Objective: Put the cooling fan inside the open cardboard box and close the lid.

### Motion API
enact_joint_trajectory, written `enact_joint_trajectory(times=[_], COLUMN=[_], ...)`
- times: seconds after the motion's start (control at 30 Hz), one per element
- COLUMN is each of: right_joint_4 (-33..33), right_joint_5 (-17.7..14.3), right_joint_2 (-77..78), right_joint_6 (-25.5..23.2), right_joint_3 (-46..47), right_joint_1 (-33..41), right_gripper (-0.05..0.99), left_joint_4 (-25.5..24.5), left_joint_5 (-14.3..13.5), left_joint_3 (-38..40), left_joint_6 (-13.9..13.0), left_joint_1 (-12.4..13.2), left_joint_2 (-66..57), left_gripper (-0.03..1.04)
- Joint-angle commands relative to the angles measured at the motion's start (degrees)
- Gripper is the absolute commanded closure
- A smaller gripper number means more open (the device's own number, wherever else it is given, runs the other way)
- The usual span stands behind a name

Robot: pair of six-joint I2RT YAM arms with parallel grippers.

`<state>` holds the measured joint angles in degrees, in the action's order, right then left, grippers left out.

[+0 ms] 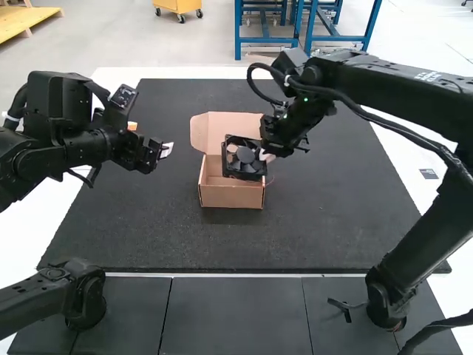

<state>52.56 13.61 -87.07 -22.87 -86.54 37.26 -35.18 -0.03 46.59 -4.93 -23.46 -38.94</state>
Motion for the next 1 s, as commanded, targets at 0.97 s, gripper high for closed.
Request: enact_joint_trajectory(times=[0.97], right_joint_4=[5.72], right_joint_5=[-6.14], right_joint_2=[-25.26], right_joint_6=[2.66], right_joint_3=[-25.52], right_joint_1=[1.33], right_gripper=[0.96], left_joint_4=[1.17], left_joint_5=[-2.52], left_joint_3=[-0.45], left_joint_6=[-0.34], left_joint_1=[0.52], left_joint_2=[1.5], left_gripper=[0.04])
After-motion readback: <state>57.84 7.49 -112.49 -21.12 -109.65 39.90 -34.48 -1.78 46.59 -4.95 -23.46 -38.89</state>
